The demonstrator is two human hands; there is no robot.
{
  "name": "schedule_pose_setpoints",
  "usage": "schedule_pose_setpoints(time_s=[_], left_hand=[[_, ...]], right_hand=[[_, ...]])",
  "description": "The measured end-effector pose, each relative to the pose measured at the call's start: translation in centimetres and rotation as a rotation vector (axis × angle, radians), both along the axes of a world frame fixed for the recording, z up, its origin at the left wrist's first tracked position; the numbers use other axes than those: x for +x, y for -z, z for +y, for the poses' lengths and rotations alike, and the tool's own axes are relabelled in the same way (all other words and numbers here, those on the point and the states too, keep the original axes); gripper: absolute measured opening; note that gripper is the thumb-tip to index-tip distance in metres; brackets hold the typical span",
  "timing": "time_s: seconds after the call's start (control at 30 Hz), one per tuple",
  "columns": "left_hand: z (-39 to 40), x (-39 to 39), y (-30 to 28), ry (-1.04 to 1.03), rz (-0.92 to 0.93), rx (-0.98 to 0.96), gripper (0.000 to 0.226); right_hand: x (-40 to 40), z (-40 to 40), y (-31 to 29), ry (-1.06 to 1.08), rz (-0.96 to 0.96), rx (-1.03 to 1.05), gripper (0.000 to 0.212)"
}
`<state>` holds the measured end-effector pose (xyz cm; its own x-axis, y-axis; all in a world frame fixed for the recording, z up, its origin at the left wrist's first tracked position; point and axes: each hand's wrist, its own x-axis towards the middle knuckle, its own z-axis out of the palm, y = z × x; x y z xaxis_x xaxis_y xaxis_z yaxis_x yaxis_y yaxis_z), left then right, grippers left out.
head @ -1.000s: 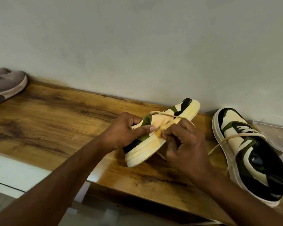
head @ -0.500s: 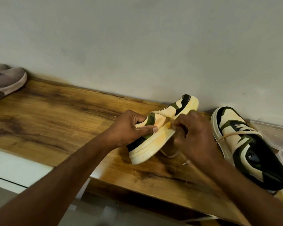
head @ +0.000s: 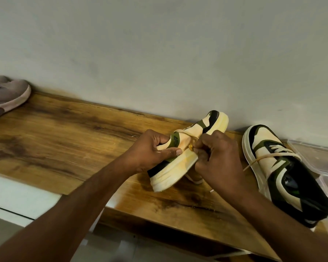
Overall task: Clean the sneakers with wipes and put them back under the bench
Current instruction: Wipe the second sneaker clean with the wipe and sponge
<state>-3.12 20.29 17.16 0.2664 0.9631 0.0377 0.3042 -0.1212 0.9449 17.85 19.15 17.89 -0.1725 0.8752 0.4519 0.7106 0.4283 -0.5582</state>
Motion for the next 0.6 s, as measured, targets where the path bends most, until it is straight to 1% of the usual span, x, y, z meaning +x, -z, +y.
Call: schedule_pose_setpoints(time_s=[0.07, 0.13, 0.23, 0.33, 0.4, 0.5, 0.6], left_hand=[[0.1, -0.2, 0.2, -0.016, 0.004, 0.002, 0.014], [0.3, -0.6, 0.1, -0.007, 0.000, -0.001, 0.013], [0.3, -0.5, -0.2, 0.009, -0.004, -0.031, 0.007], [0.2, -0.1, 0.1, 0.008, 0.003, -0.009, 0.009], [0.2, -0.1, 0.4, 0.009, 0.008, 0.006, 0.009], [0.1, 0.2, 0.2, 0.016, 0.002, 0.017, 0.008], [0.1, 0.3, -0.1, 0.020, -0.013, -0.011, 0.004]], right_hand=[[-0.8, -1.9, 0.1, -0.064, 0.034, -0.047, 0.027], [-0.8, -2.2, 0.1, -0.112, 0.049, -0.070, 0.027], [0.6, 0.5, 0.0, -0.037, -0.005, -0.015, 0.025], [1.3, 1.3, -0.1, 0.053, -0.006, -0.006, 0.025], [0.2, -0.5, 0.1, 0.031, 0.013, -0.044, 0.025], [-0.1, -2.2, 0.2, -0.072, 0.067, -0.080, 0.025], [1.3, 0.1, -0.1, -0.042, -0.022, -0.013, 0.024]])
